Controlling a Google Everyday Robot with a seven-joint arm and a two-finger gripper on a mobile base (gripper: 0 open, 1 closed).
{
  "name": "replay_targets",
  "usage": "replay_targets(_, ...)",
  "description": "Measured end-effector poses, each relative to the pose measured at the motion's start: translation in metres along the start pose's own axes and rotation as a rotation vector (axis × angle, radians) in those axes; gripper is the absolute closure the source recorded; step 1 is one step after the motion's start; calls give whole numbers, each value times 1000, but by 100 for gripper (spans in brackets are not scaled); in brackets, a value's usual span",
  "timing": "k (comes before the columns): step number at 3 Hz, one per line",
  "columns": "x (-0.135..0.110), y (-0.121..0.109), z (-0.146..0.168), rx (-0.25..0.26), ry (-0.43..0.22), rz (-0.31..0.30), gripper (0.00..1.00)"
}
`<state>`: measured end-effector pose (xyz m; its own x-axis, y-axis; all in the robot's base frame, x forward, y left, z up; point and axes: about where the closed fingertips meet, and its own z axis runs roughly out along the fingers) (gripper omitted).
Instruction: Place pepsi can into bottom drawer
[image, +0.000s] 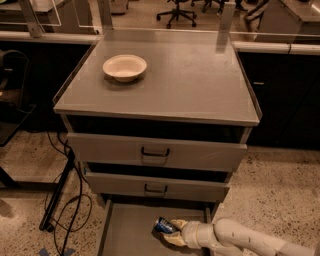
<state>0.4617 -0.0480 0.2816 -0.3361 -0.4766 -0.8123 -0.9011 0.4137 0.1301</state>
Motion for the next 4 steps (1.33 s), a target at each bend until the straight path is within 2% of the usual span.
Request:
replay_targets(1, 0, 0, 0, 0, 0, 0, 100)
replay_targets(2, 10, 0, 11, -5, 12, 6, 100)
replay_targets(4, 62, -9, 48, 1, 5, 36, 100)
